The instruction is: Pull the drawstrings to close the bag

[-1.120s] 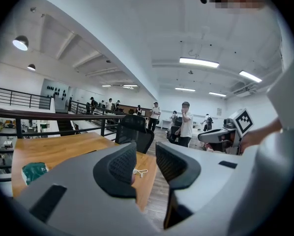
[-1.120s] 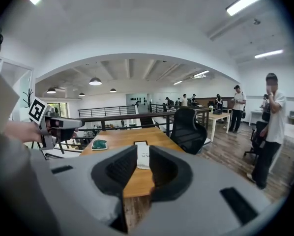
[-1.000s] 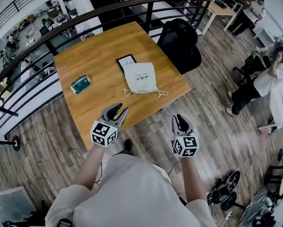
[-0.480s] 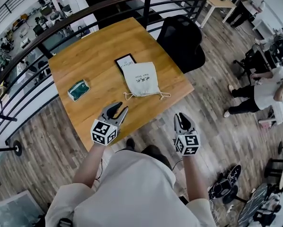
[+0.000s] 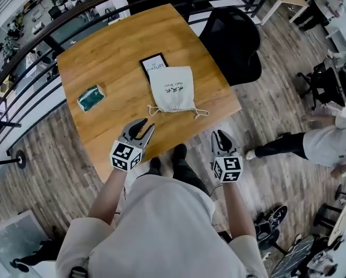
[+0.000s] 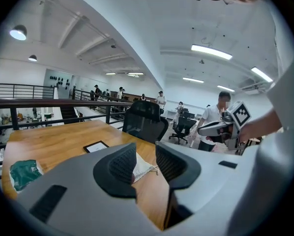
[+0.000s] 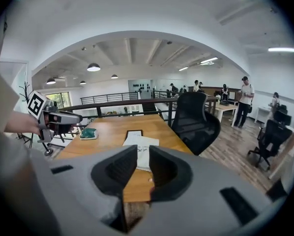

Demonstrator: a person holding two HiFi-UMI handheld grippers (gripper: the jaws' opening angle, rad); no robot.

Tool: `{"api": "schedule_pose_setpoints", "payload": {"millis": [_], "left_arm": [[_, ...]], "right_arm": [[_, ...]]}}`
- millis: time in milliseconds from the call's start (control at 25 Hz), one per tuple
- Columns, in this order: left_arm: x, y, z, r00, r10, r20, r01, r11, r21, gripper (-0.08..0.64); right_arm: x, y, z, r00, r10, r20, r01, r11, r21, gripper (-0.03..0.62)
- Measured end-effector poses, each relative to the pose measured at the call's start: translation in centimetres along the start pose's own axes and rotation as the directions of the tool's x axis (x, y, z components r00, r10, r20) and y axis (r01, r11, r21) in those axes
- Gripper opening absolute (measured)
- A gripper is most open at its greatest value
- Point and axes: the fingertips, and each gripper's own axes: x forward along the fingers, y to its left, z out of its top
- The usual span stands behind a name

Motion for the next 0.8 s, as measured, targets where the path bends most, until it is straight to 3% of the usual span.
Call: {"api": "schedule_pose_setpoints", "payload": {"millis": [400, 800], "left_arm": [[6.7, 2.7, -7.0, 0.983, 0.095, -0.156, -0.101, 0.994, -0.031, 0.115], [11.6, 6.9, -14.8, 0.927, 0.140, -0.348, -0.164, 0.986, -0.041, 0.121]], "right_arm": [[9.2, -4.9, -4.6, 0.977, 0.125, -0.171, -0.142, 0.986, -0.093, 0.060], [18.2, -6.8, -11.1, 0.906, 0.189, -0.378, -0.274, 0.944, -0.185, 0.060]]}}
